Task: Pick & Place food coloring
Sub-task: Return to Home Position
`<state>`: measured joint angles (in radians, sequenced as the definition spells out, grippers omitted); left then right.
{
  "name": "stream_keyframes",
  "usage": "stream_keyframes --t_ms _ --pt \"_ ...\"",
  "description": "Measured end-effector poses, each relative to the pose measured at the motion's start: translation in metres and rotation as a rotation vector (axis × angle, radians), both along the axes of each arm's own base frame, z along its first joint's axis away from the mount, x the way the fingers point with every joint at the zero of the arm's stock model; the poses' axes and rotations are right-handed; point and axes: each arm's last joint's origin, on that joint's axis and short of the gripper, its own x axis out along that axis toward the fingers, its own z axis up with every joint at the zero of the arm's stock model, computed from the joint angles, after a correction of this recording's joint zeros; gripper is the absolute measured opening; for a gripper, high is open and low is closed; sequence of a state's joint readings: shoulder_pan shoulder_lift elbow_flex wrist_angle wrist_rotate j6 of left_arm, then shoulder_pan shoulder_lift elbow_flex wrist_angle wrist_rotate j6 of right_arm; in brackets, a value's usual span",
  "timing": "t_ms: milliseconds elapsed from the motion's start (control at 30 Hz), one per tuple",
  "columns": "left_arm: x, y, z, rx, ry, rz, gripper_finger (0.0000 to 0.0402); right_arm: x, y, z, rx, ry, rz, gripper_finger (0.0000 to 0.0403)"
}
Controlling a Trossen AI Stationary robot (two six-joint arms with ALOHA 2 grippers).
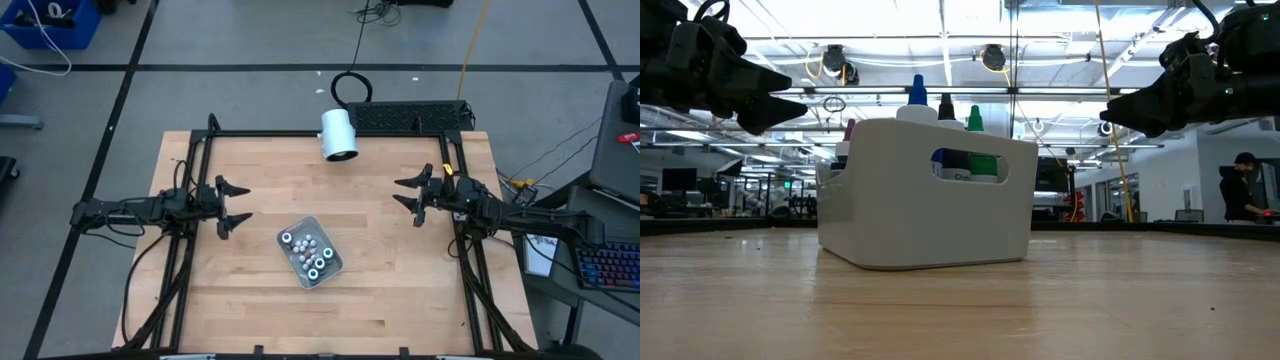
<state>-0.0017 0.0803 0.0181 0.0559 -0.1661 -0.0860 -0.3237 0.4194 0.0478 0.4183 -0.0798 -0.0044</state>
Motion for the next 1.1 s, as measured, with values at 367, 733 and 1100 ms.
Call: stream_keyframes --t_ms 367,733,1100 --pt "0.0000 0.0000 0.0000 0.000 0.000 0.000 0.0363 0.0000 0.0000 0.0000 0.000 0.000 0.000 0.0196" --pt "0.0000 0.0000 0.0000 0.000 0.000 0.000 0.0361 0.0000 0.0000 0.0000 0.000 0.000 0.000 0.0196" --pt "0.0000 0.0000 0.0000 0.000 0.000 0.000 0.0367 0.0000 0.0000 0.0000 0.000 0.000 0.000 0.0196"
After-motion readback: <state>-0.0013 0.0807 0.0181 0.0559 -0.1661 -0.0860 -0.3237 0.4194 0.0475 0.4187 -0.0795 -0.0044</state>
